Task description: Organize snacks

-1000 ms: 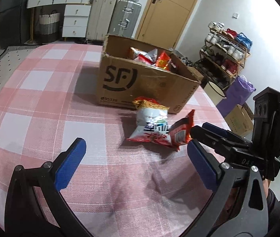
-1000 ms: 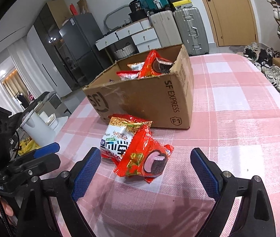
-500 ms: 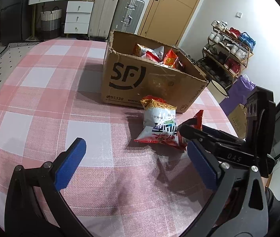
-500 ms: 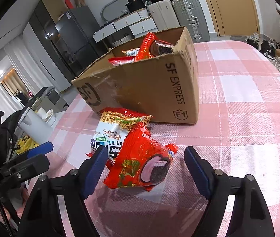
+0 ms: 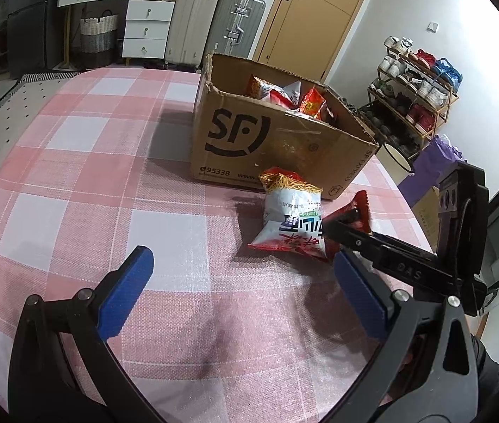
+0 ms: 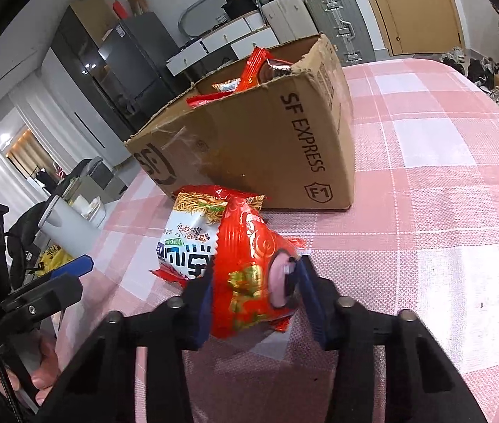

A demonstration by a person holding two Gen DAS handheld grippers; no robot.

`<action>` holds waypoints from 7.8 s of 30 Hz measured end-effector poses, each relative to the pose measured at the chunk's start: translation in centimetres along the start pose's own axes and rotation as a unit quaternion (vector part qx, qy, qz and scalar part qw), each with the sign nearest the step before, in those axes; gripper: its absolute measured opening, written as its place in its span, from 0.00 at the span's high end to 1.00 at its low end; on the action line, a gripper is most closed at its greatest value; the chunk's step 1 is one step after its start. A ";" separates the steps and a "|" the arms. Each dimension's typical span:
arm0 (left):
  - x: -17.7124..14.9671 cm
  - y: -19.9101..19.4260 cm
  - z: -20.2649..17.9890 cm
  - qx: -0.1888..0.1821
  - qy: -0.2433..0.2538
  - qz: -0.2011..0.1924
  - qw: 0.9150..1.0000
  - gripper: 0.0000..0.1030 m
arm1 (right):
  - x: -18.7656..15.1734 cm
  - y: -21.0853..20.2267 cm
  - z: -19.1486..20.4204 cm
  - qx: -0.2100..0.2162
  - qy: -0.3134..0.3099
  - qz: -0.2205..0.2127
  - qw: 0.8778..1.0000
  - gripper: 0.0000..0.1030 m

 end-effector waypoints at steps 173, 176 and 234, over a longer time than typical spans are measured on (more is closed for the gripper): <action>10.7 -9.9 -3.1 -0.033 0.123 -0.044 0.991 0.60 | 9.8 -17.0 10.2 0.028 -0.130 -0.124 0.983 0.76; 12.8 -10.8 -3.0 -0.032 0.120 -0.050 0.991 0.60 | 11.9 -17.6 10.6 0.026 -0.136 -0.133 0.981 0.76; 19.9 -4.9 -2.6 0.012 0.090 -0.045 0.995 0.16 | 18.2 -17.3 7.2 -0.011 -0.113 -0.167 0.979 0.16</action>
Point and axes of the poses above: each gripper's, at about its wrist camera, not at the fingertips, and y roughly the way its jaws point, z to its left, x to its top, the point moved 10 cm from there along y, roughly the way its jaws point, and after that the axes turned 7 degrees about z, right-handed, at the moved point
